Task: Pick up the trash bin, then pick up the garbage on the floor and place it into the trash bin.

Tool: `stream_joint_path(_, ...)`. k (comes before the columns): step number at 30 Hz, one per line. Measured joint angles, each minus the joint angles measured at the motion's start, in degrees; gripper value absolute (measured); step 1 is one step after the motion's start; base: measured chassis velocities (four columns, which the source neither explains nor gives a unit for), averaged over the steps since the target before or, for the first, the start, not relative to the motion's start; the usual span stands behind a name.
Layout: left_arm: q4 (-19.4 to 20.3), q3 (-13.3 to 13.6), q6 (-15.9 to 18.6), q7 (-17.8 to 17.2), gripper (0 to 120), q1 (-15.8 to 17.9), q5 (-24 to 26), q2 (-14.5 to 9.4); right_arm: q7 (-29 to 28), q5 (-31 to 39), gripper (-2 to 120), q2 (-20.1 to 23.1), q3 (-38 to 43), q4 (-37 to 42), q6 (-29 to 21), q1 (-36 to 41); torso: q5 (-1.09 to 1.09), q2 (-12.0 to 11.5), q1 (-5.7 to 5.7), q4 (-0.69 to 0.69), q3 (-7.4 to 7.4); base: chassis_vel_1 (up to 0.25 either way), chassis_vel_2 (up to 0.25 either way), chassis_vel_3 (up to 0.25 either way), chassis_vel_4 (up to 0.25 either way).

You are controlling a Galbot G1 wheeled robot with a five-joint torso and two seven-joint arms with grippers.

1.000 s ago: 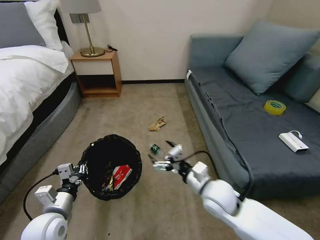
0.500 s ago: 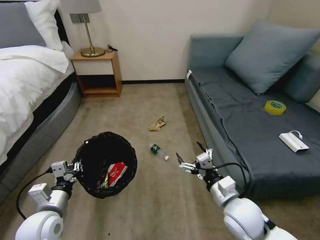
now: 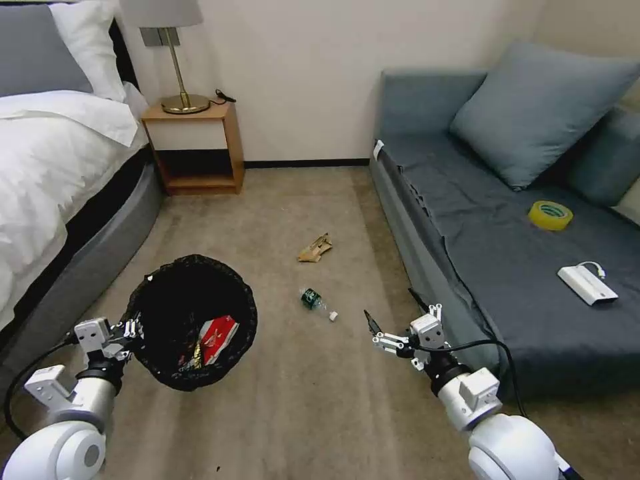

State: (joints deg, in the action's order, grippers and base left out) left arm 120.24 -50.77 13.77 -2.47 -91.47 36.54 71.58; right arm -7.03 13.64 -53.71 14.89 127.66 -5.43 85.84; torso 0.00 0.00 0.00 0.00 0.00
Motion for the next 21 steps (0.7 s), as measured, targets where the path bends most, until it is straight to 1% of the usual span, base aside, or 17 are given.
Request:
stream_joint_path(10, 0.1, -0.3, 0.0, -0.1, 5, -0.3, 0.2, 0.1, 0.7, 0.5, 100, 0.1, 0.0, 0.5, -0.4, 0.1, 0.0, 0.0, 0.0, 0.0, 0.0, 0.0, 0.0, 0.0, 0.0)
stream_joint_path(21, 0.5, 0.3, 0.3, -0.6, 5, 0.1, 0.1, 0.6, 1.7, 1.3, 100, 0.6, 1.1, 0.9, -0.9, 0.6, 0.0, 0.0, 0.0, 0.0, 0.0, 0.0, 0.0, 0.0, 0.0)
